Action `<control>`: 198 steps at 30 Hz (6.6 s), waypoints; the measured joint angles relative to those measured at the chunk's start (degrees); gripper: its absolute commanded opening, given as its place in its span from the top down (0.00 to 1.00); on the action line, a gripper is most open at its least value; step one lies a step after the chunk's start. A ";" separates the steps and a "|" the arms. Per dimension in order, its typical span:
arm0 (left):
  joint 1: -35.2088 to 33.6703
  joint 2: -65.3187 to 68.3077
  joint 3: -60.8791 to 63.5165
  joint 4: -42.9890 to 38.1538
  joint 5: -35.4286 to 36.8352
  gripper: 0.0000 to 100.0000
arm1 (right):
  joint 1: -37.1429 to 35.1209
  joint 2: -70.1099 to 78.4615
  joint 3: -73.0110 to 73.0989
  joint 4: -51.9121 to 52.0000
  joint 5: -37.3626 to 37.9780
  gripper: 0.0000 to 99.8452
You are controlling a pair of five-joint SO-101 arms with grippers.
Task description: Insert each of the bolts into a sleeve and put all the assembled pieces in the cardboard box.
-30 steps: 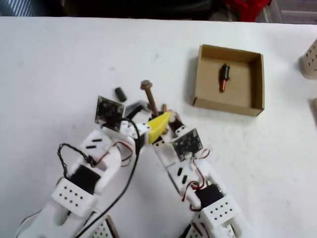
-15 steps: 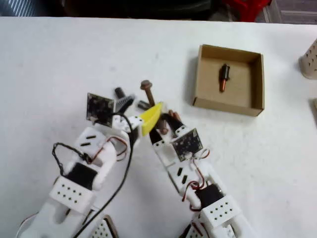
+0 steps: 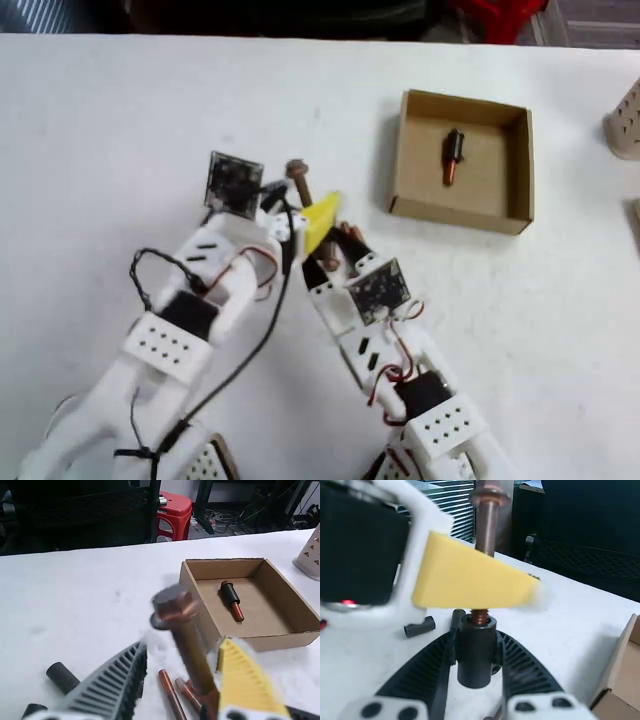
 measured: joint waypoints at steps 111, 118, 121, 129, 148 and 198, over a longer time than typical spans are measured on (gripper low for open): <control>-11.16 11.87 3.78 20.04 3.43 0.98 | 18.55 56.35 -51.52 67.60 -6.86 0.83; -11.16 11.87 3.78 20.04 3.43 0.98 | 17.93 61.98 -50.81 59.43 -2.73 0.83; -11.16 11.87 3.78 20.04 3.43 0.98 | 17.93 63.82 -50.81 58.37 -2.29 0.83; -11.16 11.87 3.78 20.04 3.43 0.98 | 17.93 64.44 -50.81 59.52 -1.85 0.83; -11.16 11.87 3.78 20.31 3.43 0.98 | 17.23 71.56 -53.80 60.92 2.29 0.92; -14.24 11.87 3.78 20.31 3.43 0.98 | -6.07 45.89 -14.07 -29.19 -2.99 0.98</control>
